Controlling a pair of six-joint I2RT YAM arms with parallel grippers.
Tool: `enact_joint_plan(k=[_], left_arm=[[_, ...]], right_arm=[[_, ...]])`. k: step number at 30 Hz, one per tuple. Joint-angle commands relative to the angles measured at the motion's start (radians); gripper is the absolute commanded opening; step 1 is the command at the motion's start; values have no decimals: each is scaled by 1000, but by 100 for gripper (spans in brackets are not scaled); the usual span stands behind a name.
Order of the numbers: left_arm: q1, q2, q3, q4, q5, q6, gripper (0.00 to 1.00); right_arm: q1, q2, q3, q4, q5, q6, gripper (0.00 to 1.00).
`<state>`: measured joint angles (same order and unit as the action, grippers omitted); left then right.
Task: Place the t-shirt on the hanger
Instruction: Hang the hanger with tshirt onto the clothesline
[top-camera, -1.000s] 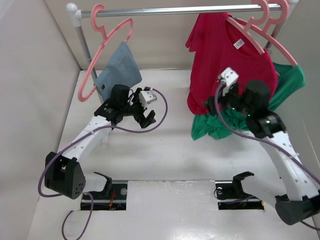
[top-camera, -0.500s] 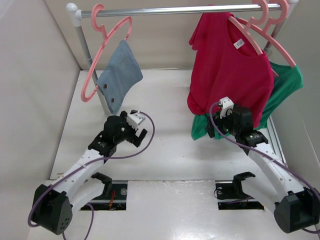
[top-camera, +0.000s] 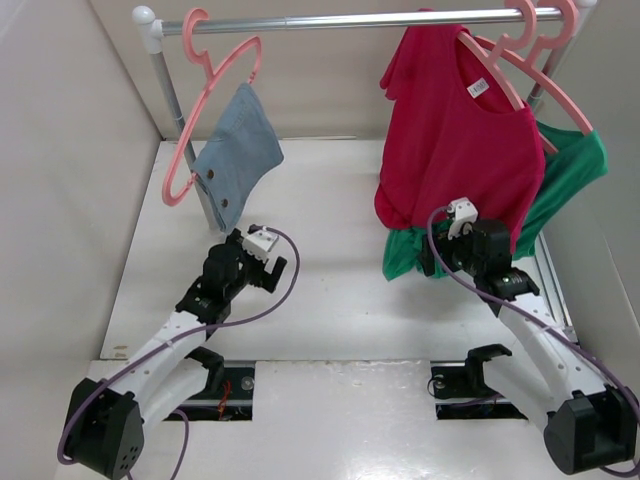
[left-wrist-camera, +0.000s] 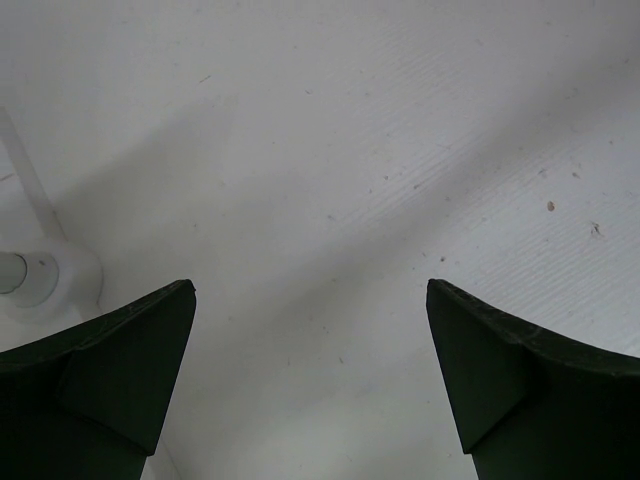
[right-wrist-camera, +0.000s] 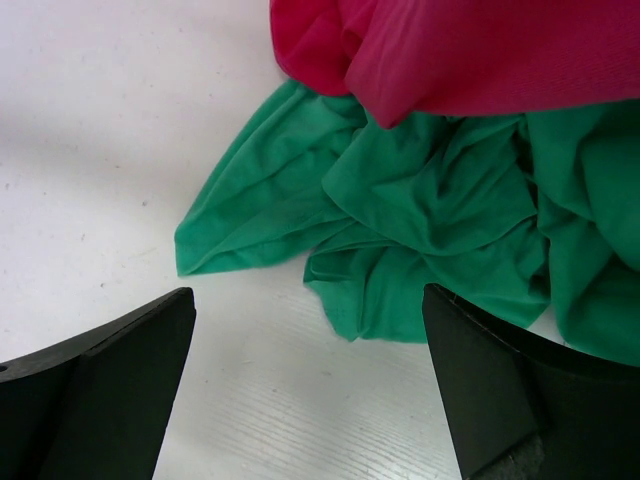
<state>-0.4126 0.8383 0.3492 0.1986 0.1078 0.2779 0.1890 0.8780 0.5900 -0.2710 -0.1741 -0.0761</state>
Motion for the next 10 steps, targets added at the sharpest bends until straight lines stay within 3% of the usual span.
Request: enact_joint_plan(k=[1,10], left_arm=[[21,-22,-9,62,21,-29,100],[55,-41,-18,71,21,-20,100]], right_arm=[[-8,-25,5,49,12,16,100],[-8,-45,-4,39,22,25,100]])
